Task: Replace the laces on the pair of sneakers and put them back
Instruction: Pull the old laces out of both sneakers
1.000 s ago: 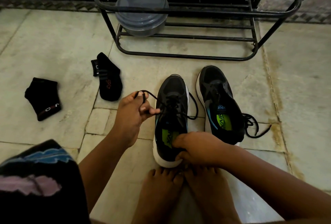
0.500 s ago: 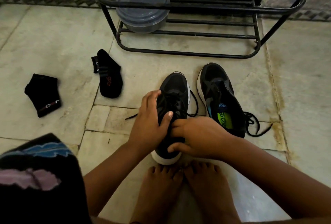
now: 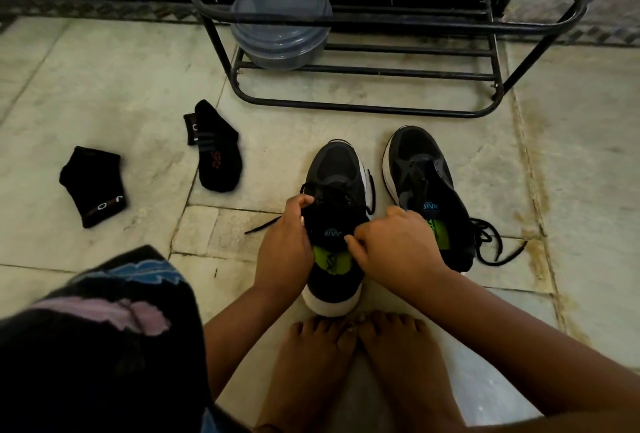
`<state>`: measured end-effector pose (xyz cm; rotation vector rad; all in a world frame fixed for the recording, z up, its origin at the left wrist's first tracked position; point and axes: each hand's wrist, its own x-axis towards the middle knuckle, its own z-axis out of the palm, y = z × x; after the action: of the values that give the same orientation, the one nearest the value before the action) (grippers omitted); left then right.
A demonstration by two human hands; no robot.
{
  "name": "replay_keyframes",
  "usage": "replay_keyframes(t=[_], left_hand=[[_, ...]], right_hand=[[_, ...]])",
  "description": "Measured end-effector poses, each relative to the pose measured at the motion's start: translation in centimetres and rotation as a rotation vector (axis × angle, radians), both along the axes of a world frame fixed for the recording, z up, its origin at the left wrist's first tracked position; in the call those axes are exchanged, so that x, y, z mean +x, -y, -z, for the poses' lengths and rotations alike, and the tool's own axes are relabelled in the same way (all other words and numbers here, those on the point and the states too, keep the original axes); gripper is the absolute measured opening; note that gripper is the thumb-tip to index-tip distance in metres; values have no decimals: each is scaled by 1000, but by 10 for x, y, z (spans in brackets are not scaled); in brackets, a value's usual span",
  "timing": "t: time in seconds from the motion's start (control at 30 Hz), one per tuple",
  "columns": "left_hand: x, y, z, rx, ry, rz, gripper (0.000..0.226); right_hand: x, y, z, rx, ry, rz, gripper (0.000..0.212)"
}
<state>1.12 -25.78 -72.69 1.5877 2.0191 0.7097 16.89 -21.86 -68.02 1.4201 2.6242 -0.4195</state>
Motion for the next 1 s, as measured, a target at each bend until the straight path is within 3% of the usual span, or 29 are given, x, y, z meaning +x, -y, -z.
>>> replay_keyframes(t=[0.33,0.5,0.6,0.77,1.0], left_hand=[[5,7,-2,-10,48,-24,36],[7,8,-5,-6,77,-16,58],[8,8,-6,-3,70,-18,59],[8,6,-5,-8,36,-12,52],[10,9,-5,-94,-52,-3,57]], right_hand=[[1,11,3,-84,-108,-61,25],[-5,13,6,-105,-83,-17,56],[-8,12,8,-120,-98,26,66],[-14,6,10,-160,-94,54,67],[-23,-2,11,-294,-68,59,52]])
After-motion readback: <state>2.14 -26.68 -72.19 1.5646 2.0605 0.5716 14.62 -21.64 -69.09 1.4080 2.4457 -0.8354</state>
